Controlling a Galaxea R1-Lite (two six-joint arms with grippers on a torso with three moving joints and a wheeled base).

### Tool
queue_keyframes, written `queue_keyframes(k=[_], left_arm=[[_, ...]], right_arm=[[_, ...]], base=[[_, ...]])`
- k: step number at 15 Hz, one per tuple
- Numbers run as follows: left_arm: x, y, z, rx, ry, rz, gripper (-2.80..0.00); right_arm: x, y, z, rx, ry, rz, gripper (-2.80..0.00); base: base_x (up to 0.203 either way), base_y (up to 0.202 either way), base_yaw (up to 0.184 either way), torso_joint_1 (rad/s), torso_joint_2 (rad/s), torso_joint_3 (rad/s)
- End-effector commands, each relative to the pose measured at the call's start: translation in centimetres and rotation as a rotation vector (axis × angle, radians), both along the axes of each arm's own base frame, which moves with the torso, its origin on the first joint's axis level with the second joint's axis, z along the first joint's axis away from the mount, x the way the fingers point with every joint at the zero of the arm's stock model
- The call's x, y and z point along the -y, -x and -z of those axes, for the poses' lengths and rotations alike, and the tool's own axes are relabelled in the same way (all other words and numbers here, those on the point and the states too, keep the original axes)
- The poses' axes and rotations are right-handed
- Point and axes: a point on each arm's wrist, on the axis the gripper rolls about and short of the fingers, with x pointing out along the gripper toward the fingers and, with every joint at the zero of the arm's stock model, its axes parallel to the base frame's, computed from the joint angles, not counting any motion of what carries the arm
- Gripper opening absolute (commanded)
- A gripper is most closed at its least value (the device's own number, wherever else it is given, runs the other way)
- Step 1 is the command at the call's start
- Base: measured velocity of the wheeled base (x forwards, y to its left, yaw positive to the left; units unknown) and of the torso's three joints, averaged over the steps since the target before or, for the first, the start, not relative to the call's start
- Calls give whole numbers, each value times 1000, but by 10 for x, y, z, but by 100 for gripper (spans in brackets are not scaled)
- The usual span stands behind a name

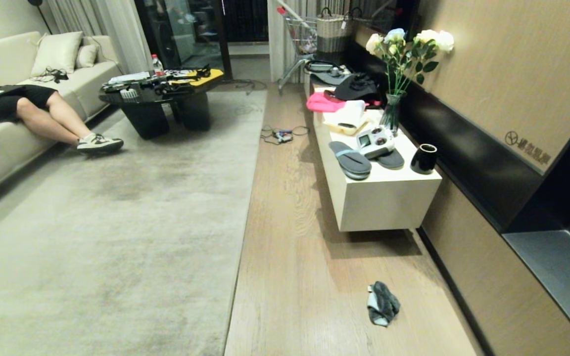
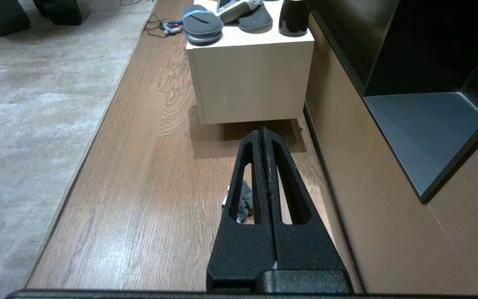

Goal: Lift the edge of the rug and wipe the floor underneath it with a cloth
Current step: Pick up the rag

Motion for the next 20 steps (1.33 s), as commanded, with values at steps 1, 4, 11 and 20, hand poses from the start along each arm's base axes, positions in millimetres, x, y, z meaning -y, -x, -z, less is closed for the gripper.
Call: queue_keyframes(k=[1,4,11,20], left_arm=[[0,0,0,0,1,-2,-280],[0,0,0,0,1,-1,-280],[0,0,0,0,1,0,-280],[0,0,0,0,1,-1,-280]], right_arm=[[0,0,0,-1,-1,0,-280],[0,0,0,0,-1,0,-280],[0,0,0,-1,0,0,-280],[0,0,0,-1,0,0,-280]], base=[[0,0,0,0,0,0],[0,0,0,0,0,0],[0,0,0,3,5,-148],[0,0,0,2,4,-196]])
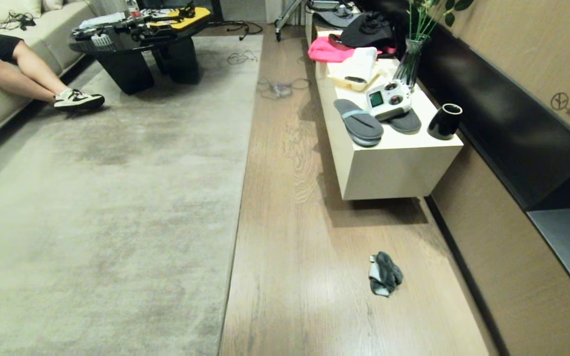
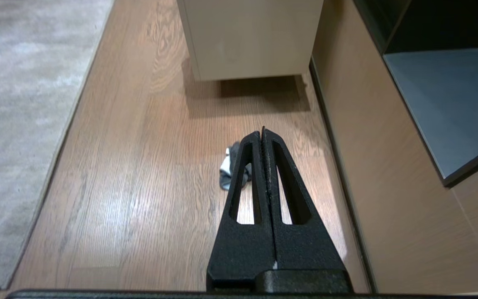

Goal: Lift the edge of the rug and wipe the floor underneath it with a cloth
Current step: Pick up the rag

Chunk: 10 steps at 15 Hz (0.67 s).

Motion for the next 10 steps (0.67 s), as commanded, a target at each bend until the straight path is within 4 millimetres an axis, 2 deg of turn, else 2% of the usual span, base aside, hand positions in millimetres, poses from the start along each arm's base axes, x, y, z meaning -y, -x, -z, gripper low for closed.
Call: queue_keyframes(k=[1,10], left_arm=[[0,0,0,0,1,1,-280],[0,0,0,0,1,-2,-280]], right_arm=[[0,0,0,-1,0,0,-280],[0,0,0,-1,0,0,-280]], base=[[0,0,0,5,3,-194],[0,0,0,3,1,-197]])
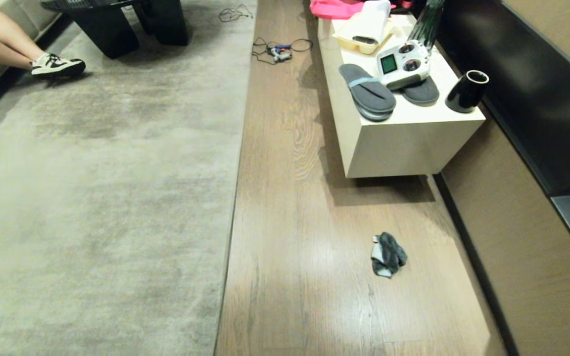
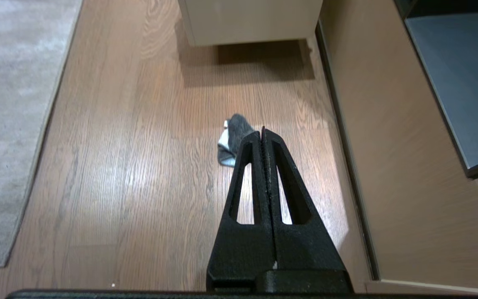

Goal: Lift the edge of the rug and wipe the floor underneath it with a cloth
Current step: Pick up the rag

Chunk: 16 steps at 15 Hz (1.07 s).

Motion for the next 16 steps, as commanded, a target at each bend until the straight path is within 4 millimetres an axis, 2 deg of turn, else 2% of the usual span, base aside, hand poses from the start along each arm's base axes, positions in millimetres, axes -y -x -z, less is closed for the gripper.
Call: queue_keyframes(k=[1,16], left_arm=[[0,0,0,-1,1,-1,-280],[0,0,0,-2,-1,-1,-280]], right_arm=[[0,0,0,-1,0,0,-280],[0,0,0,0,1,0,-280]], base=[[0,0,0,0,1,-190],[0,0,0,2,2,-197]])
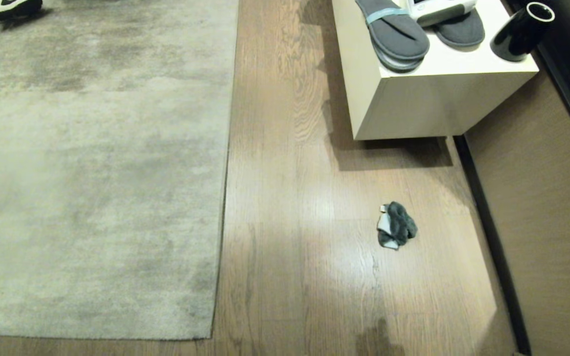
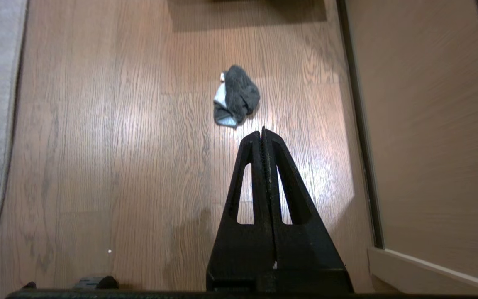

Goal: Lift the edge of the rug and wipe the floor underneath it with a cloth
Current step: Pick up the rag

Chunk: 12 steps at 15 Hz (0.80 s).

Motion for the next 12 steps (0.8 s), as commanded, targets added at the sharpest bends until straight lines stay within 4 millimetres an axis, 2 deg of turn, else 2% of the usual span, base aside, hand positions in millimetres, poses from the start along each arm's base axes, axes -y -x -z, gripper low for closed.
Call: queue_keyframes(k=[1,12], left_arm=[[0,0,0,-1,1,0,-280],[0,0,0,-1,-1,-1,-280]], right_arm=[[0,0,0,-1,-1,0,-280],[0,0,0,-1,-1,0,-280]], base=[[0,0,0,-2,2,-198],[0,0,0,2,4,-197]])
